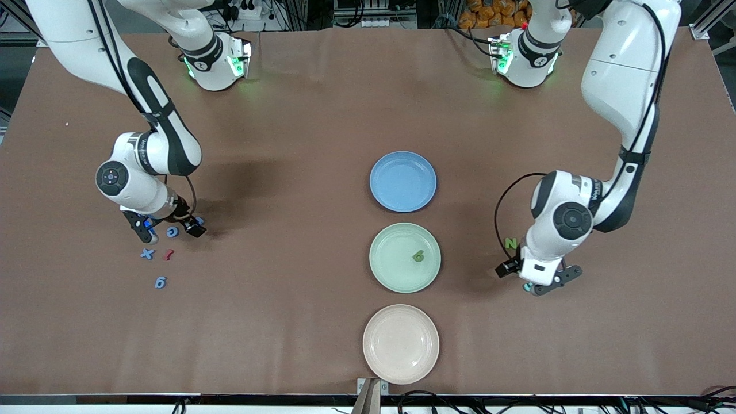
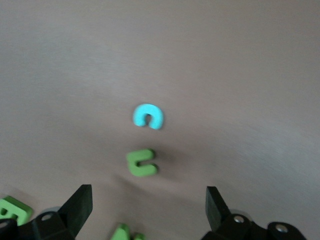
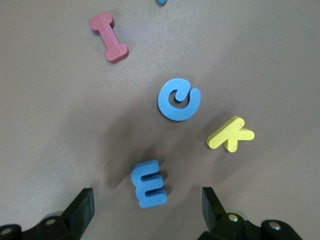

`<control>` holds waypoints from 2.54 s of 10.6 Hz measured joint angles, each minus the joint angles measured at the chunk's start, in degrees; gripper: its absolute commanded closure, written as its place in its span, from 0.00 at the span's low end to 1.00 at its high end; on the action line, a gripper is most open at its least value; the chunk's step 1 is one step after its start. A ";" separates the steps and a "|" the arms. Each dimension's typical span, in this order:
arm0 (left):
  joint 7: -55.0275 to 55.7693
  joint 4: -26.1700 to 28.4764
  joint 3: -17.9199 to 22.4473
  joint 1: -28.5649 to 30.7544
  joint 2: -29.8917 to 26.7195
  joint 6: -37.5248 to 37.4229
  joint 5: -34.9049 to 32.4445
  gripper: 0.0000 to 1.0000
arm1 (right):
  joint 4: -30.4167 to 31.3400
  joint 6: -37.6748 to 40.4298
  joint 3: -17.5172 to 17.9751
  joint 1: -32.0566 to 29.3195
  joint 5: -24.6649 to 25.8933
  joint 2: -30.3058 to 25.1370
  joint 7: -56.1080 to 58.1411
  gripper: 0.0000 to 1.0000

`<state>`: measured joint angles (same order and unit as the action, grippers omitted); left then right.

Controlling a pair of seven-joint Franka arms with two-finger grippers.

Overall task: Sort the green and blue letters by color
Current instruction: 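Grasp the blue E with the right gripper while the left grasps u, then drop the E on the blue plate while the left gripper carries u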

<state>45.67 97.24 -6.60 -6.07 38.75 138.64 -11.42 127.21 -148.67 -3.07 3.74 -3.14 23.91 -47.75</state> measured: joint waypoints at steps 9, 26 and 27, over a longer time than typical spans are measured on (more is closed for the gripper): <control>7.04 -1.37 -0.44 2.14 3.88 0.58 0.56 0.00 | -0.27 -1.30 -0.09 -0.09 -0.01 1.03 0.00 0.95; 7.18 -3.82 -0.58 2.35 4.97 1.91 0.60 1.00 | -19.11 14.46 9.68 33.02 -0.47 -1.69 33.66 0.94; 7.18 -3.91 -0.78 2.22 4.96 2.00 0.60 1.00 | -22.36 12.96 9.66 35.14 -2.39 0.93 33.44 0.94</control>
<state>52.85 93.33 -7.38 -3.85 43.71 140.64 -10.81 104.85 -135.71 6.59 38.87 -5.53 24.84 -14.31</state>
